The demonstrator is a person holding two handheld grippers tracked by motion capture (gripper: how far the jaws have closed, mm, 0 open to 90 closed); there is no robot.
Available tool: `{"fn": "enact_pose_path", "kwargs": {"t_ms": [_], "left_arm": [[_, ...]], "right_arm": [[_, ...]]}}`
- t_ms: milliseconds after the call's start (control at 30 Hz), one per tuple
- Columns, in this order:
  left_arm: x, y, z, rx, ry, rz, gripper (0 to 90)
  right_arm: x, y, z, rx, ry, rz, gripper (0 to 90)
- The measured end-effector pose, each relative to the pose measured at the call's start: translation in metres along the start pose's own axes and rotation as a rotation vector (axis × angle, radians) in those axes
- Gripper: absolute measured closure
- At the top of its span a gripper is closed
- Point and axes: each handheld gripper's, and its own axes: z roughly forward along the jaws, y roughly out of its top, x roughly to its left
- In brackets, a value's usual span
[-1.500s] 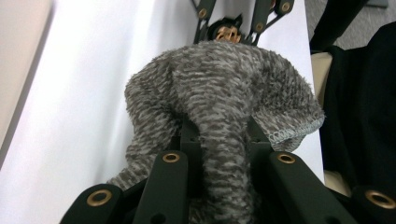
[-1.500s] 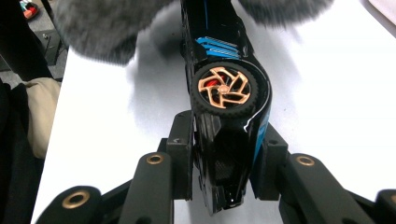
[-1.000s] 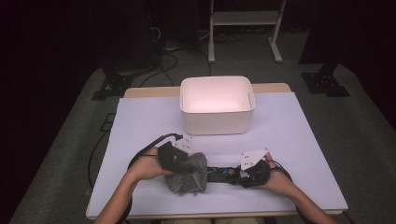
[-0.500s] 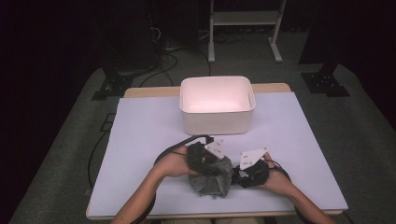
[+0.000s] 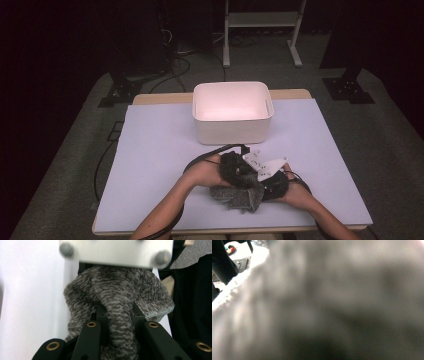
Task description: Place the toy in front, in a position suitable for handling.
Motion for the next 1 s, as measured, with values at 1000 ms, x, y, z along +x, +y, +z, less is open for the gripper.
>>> {"fn": "enact_pose_path", "kwargs": {"t_ms": [1000], "left_arm": [[-0.005, -0.107, -0.067, -0.046, 0.097, -0.198, 75.7]], "right_arm": [[-0.002, -0.001, -0.002, 0.012, -0.002, 0.002, 64.9]]}}
